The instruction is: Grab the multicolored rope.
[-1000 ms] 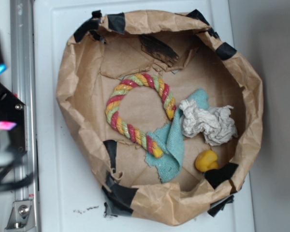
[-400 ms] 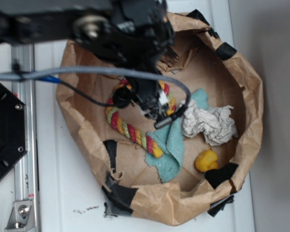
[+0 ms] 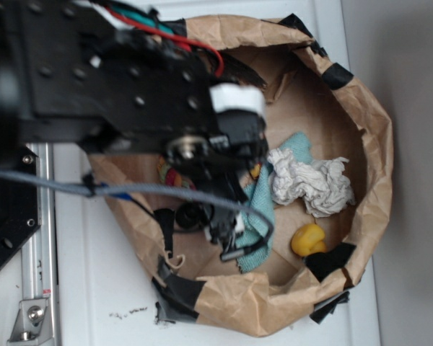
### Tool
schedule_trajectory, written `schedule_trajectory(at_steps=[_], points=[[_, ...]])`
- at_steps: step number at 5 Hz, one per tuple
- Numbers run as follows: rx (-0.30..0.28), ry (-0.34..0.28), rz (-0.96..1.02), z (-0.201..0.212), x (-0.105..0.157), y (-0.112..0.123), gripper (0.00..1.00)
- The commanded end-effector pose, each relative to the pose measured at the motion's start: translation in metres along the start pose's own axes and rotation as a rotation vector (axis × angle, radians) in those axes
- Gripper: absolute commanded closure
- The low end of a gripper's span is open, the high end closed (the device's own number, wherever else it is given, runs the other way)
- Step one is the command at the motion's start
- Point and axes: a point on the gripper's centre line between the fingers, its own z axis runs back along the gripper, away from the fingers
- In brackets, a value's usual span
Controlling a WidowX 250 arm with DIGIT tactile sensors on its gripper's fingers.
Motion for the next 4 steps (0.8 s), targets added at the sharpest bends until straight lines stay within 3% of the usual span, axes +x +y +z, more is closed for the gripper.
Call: schedule_trajectory(at_steps=[1,2,3,4], points=[[-0.119,0.028,-0.318,-0.004,0.006,0.018,0.00],[-0.146,0.104,-0.403,-0.015,0.001,0.019,0.00],[-0.114,0.191,-0.503,-0.045,-0.009,0.000,0.00],[-0.097,0.230,-0.574,-0.059,-0.019,-0.024,0.00]])
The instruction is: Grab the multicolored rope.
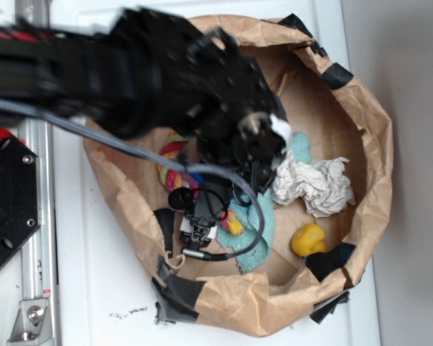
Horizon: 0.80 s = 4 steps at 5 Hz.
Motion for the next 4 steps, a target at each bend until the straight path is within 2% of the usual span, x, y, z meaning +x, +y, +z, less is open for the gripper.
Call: schedule_trajectory(at_steps=[1,3,4], points=[[0.209,0.085,-0.044,-0.030,0.010,-0.034,1.00],[0.262,0.050,-0.016,-0.005,0.010,-0.034,1.00],[0.296,-0.012,0.029,0.028,0.006,-0.032,1.00]])
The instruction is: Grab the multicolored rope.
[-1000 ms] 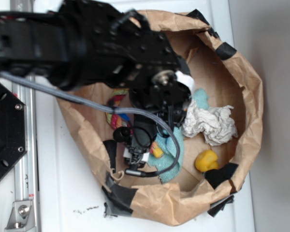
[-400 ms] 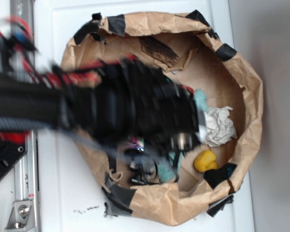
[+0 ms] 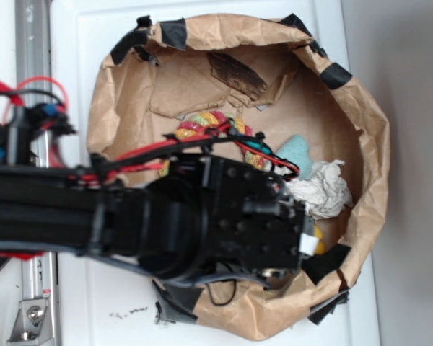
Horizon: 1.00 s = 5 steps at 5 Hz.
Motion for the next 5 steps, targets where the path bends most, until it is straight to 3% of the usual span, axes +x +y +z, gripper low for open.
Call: schedule_trajectory(at_steps=[1,2,3,5], points=[[0.019,-0.146,0.135,0.077,-0.029,0.026,1.00],[-0.004,-0.256,0.241,0.122,-0.054,0.049,1.00],[0.045,-0.244,0.240,0.153,-0.072,0.050,1.00],[0.031,-0.241,0.217,0.152,-0.063,0.042,1.00]])
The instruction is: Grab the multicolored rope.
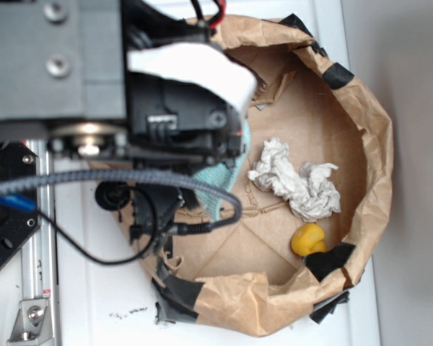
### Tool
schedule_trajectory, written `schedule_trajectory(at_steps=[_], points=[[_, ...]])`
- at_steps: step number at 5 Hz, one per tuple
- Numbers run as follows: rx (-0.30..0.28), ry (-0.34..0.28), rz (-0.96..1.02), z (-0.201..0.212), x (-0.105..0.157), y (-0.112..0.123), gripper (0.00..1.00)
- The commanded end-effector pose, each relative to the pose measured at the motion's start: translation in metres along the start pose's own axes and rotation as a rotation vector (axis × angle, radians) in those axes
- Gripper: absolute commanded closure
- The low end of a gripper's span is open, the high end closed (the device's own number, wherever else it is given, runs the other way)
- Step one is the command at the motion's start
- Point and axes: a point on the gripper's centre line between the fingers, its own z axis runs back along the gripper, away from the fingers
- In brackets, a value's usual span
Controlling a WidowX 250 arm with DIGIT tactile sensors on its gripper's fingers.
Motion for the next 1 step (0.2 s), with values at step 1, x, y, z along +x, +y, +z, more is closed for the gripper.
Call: schedule_trajectory(at_steps=[1], points=[[0.009,-0.036,-0.047,-0.0036,0.0146,-0.0075,1.00]])
